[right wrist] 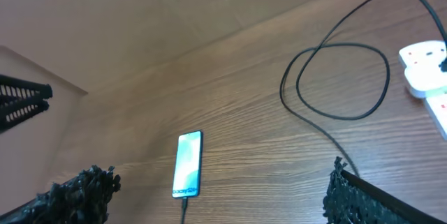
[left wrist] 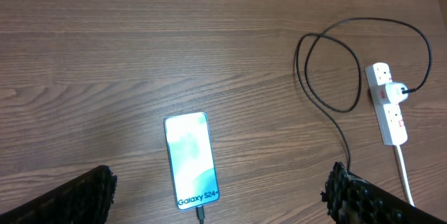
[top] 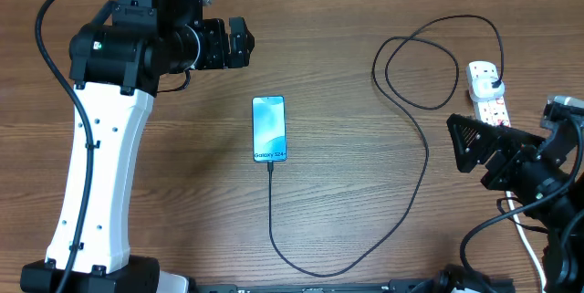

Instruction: Plug charger to phone and switch on socket

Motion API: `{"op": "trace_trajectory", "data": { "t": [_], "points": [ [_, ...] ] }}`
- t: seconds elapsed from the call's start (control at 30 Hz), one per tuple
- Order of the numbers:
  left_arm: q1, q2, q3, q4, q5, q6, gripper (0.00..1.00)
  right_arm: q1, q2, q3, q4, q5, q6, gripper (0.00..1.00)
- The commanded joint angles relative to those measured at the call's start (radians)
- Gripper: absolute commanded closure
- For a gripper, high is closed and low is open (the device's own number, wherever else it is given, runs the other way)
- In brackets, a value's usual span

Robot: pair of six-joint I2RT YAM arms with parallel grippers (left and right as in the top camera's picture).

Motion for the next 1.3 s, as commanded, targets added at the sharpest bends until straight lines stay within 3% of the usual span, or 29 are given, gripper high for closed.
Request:
{"op": "trace_trajectory", "data": {
  "t": [0.0,0.1,0.23,0.4,0.7,1.03,1.27],
  "points": [
    [0.004,0.006,0.003,0.004,0.008,-0.014,0.00,0.005,-0.003,0.002,0.003,0.003,-0.099,0.00],
    [0.004,0.006,0.003,0.004,0.008,-0.014,0.00,0.019,-0.005,-0.038,0.065,0.004,-0.116,0.00],
    [0.004,0.006,0.003,0.004,0.008,-0.014,0.00,0.143,-0.052,-0.149,0.287,0.084,-0.123,0.00],
    [0.004,0.006,0.003,0.004,0.008,-0.014,0.00,0.251,-0.191,-0.404,0.610,0.208,-0.122,0.00],
    [0.004,0.006,0.003,0.004,0.008,-0.014,0.00,0.351,-0.438,-0.840,0.948,0.366,-0.122,0.00],
    [0.004,0.006,0.003,0.004,0.008,-0.014,0.00,0.415,-0.643,-1.165,1.137,0.417,-0.122,0.00],
    [0.004,0.006,0.003,0.004,0.008,-0.014,0.00,0.425,-0.736,-1.250,1.106,0.425,-0.115,0.00]
  ]
}}
